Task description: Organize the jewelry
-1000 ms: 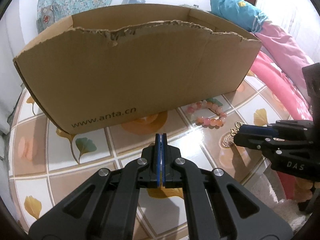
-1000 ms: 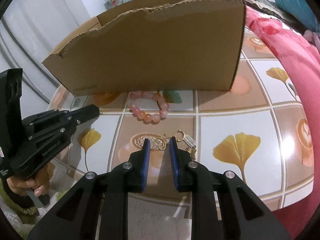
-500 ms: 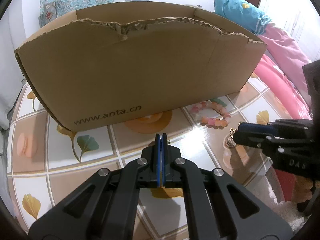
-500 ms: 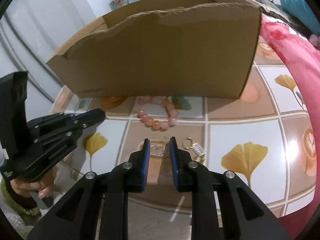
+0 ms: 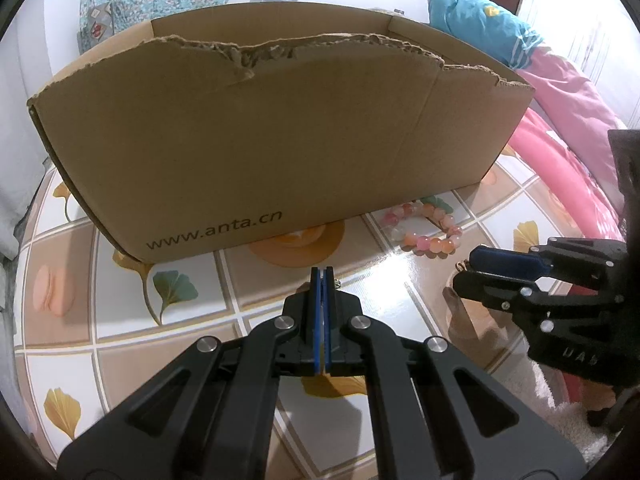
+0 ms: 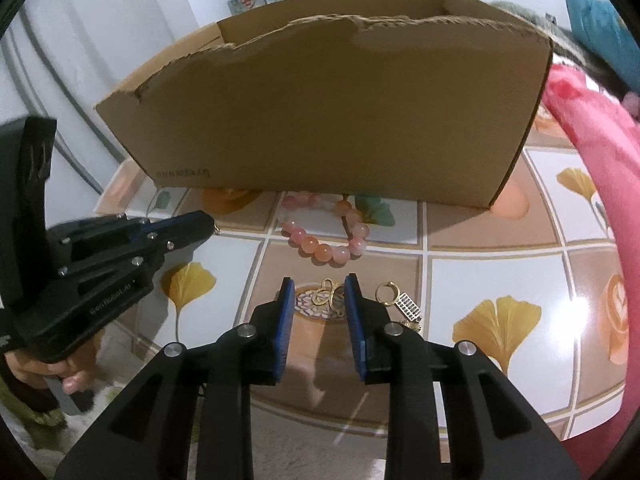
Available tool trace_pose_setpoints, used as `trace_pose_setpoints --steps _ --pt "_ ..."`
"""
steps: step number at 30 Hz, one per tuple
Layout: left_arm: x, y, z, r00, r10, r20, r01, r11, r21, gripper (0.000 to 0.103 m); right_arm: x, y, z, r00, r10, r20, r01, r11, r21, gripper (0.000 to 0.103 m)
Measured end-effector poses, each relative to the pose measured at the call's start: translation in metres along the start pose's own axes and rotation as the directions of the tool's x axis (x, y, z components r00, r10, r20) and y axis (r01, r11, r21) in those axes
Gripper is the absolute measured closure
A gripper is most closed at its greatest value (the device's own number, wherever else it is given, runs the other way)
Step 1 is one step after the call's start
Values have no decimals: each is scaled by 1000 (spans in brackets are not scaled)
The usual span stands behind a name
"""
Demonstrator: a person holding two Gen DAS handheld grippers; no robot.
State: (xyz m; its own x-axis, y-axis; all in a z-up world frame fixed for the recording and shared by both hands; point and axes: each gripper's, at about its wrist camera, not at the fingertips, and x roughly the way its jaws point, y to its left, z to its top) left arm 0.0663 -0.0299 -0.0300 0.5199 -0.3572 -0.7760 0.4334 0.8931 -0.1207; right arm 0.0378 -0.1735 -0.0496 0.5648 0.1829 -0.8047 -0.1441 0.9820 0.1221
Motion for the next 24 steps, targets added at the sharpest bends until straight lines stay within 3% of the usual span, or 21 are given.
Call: trace_pose_setpoints --steps 3,10,15,24 --pt "0 0 0 1000 0 0 0 1000 0 103 0 8 -3 999 -34 10 35 998 -50 77" --pt "0 -1 0 1000 0 0 0 1000 -1 103 4 10 -4 1000 -25 17 27 994 -104 78" --pt "0 -1 0 1000 0 1 0 1000 -1 103 4 5 -3 1000 -11 15 12 995 -102 88" --pt "1 -1 0 1000 -1 1 1 1000 -2 103 1 1 -4 1000 5 23 -3 997 -77 88"
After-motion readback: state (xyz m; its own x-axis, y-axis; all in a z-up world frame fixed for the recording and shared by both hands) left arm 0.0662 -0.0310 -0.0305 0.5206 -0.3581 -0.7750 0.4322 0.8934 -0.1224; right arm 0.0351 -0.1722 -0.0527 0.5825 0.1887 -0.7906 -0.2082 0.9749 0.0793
